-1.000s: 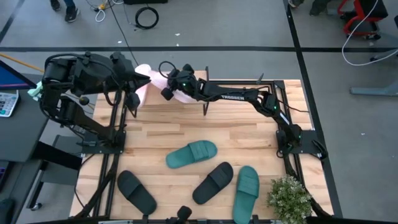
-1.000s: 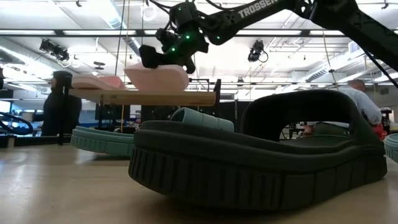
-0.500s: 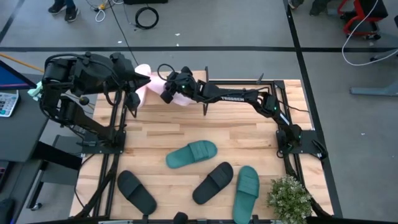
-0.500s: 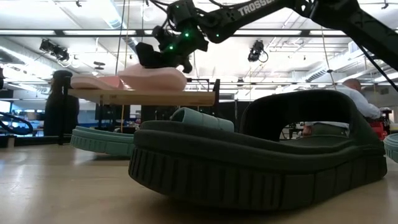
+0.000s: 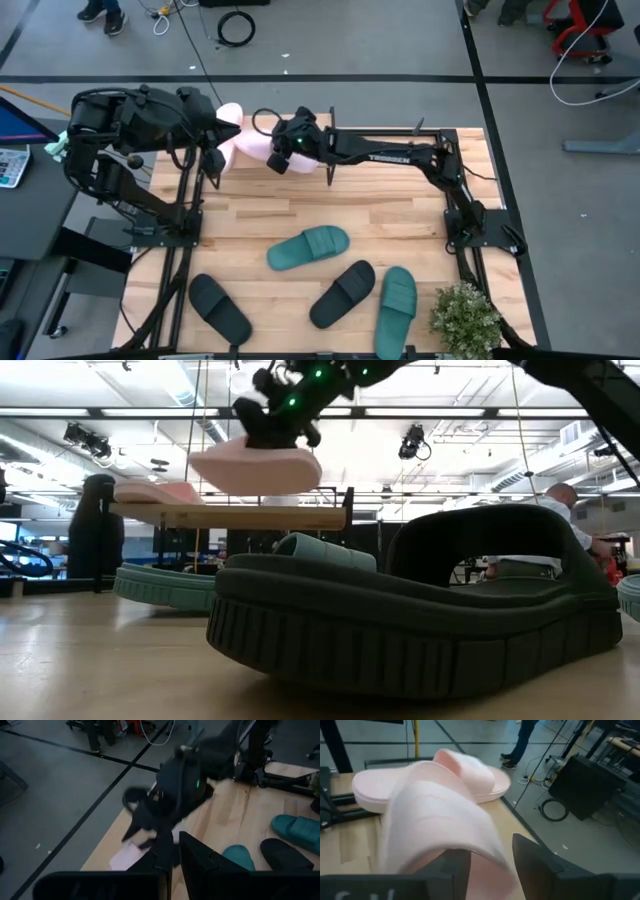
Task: Pick and place slides into the shelf
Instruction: Put the pink slide on the shelf
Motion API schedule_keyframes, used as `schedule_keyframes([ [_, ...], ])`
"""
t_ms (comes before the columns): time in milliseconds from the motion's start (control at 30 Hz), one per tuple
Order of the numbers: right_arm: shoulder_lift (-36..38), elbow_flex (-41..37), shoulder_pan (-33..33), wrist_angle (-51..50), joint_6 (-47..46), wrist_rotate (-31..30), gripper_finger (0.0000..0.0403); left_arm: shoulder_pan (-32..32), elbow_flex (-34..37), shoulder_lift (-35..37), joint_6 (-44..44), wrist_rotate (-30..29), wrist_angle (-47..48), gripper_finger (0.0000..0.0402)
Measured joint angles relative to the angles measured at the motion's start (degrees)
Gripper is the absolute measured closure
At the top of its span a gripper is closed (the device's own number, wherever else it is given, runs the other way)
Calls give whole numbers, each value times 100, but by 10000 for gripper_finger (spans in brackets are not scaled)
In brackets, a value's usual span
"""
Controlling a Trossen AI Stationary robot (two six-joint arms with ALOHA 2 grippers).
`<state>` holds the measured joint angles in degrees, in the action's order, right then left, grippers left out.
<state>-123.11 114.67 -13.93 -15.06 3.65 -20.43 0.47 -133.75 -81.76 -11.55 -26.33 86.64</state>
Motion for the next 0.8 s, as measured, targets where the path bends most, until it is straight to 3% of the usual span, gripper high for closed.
schedule_keyframes([
  [300, 291, 4, -157, -87, -127, -111, 260, -9, -2, 0, -289, 0, 165, 371],
  [567, -276, -6, -337, -65, -15, -339, 261, -9, -1, 0, -291, 1, 163, 370],
  [700, -287, 6, -321, 299, 589, -406, 261, -9, 0, 0, -285, 0, 163, 366],
  [800, -284, 13, -276, 454, 1325, -79, 261, -9, -1, 0, -282, 1, 163, 367],
])
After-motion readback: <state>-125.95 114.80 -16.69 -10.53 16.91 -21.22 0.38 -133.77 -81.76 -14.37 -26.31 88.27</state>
